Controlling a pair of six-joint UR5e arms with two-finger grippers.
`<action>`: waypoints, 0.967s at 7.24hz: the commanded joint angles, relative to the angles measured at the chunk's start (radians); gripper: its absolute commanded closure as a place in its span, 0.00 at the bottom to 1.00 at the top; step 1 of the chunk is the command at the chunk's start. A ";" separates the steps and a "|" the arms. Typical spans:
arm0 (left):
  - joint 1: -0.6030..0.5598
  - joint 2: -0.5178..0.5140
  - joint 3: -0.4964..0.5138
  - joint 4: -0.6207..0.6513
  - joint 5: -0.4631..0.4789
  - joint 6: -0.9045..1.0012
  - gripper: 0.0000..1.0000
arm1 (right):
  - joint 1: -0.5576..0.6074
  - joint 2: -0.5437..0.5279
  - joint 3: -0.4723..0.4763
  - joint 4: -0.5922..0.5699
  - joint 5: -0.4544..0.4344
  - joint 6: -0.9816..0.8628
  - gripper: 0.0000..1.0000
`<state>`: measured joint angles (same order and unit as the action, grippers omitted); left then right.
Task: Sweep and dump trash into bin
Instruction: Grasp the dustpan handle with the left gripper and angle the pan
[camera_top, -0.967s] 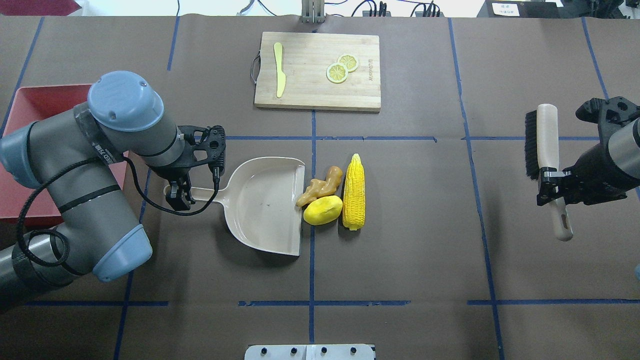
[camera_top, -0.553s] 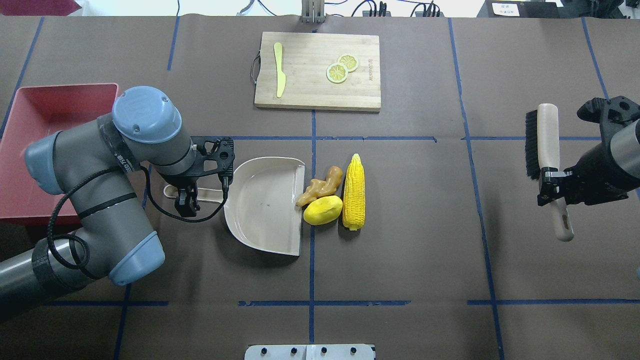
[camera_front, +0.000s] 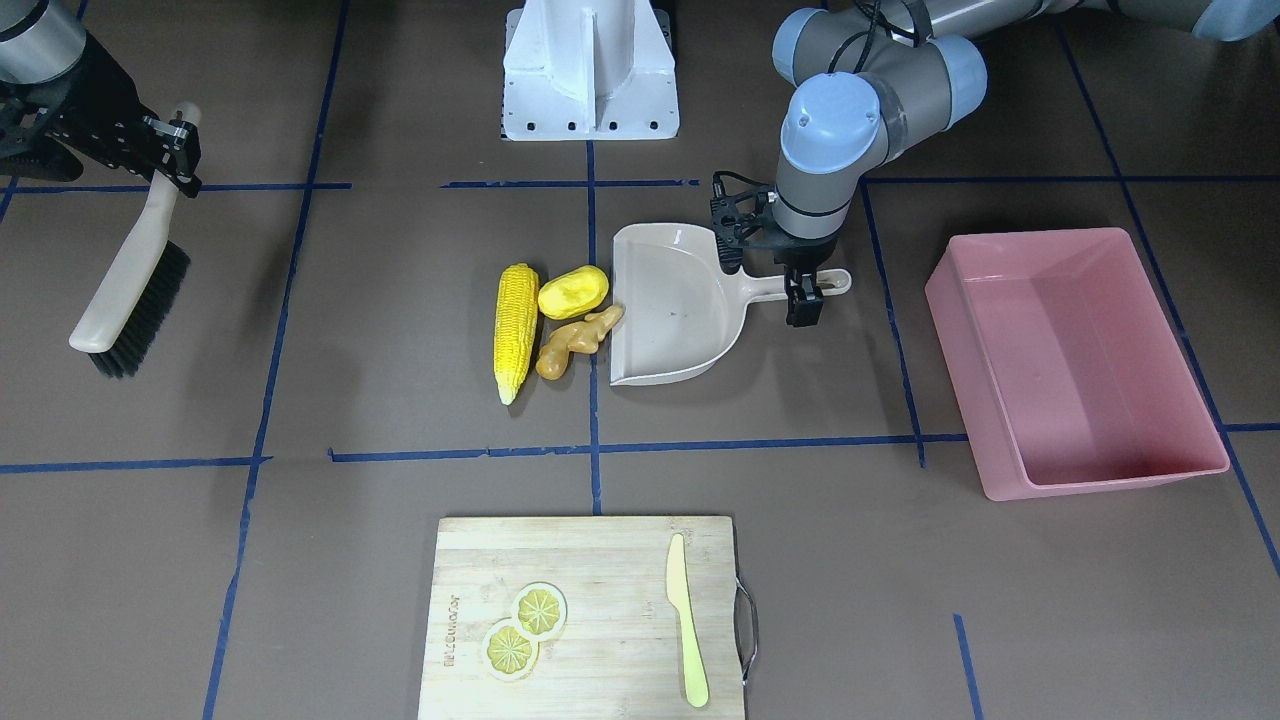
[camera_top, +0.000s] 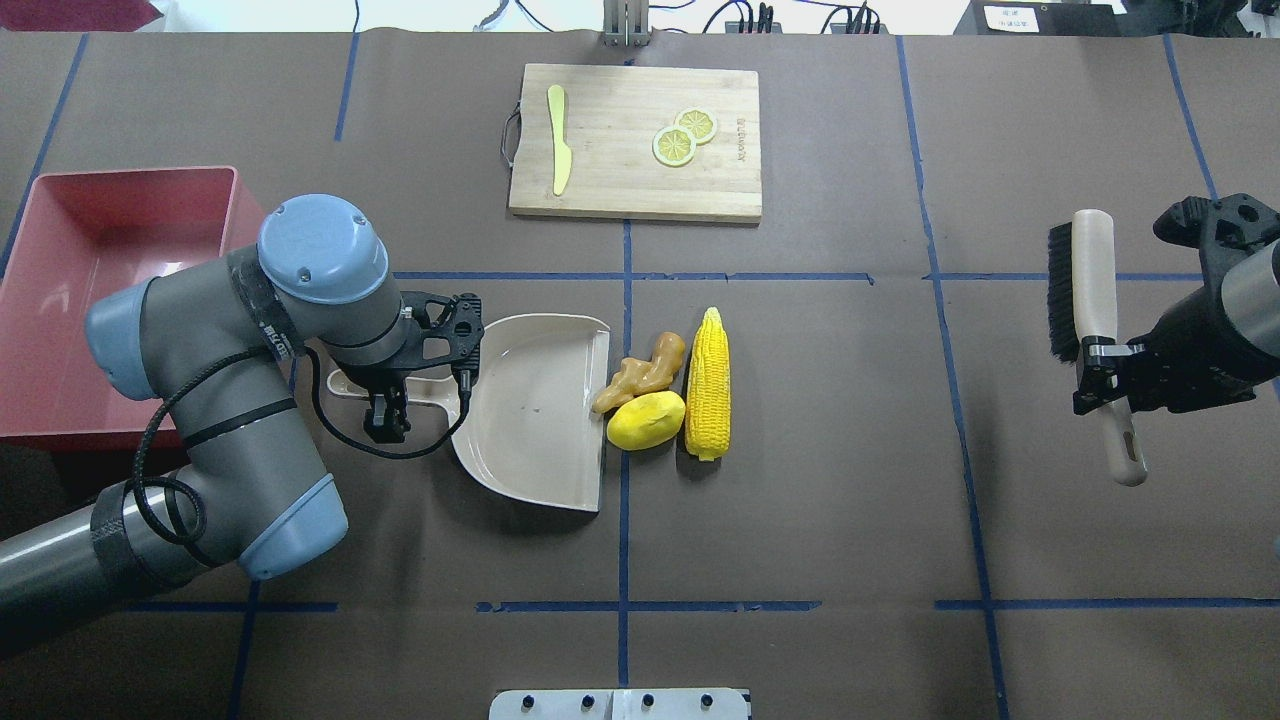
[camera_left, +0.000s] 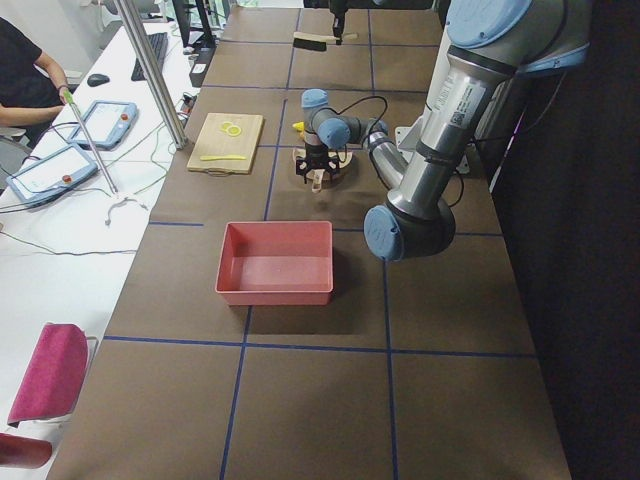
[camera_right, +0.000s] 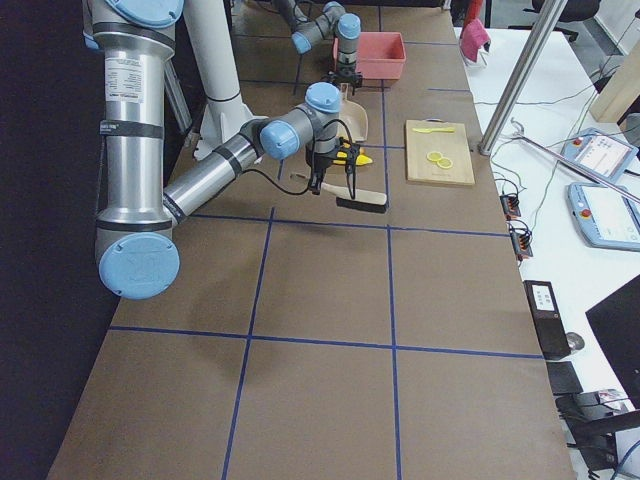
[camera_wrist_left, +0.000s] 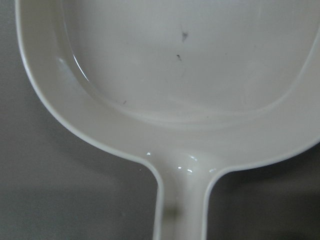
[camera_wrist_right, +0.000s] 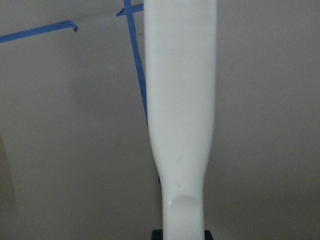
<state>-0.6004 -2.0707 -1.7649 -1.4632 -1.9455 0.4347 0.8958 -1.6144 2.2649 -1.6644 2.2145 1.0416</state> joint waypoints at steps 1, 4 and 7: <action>-0.001 -0.008 -0.002 0.006 0.035 -0.002 0.58 | 0.002 0.001 0.001 0.000 0.004 0.000 1.00; -0.004 -0.008 -0.025 0.029 0.057 -0.002 1.00 | 0.002 -0.002 0.001 0.000 0.008 0.000 1.00; -0.001 -0.072 -0.080 0.258 0.068 0.015 1.00 | -0.006 -0.005 -0.001 0.000 0.014 0.000 1.00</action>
<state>-0.6045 -2.1036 -1.8329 -1.3114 -1.8849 0.4430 0.8935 -1.6180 2.2649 -1.6644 2.2263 1.0416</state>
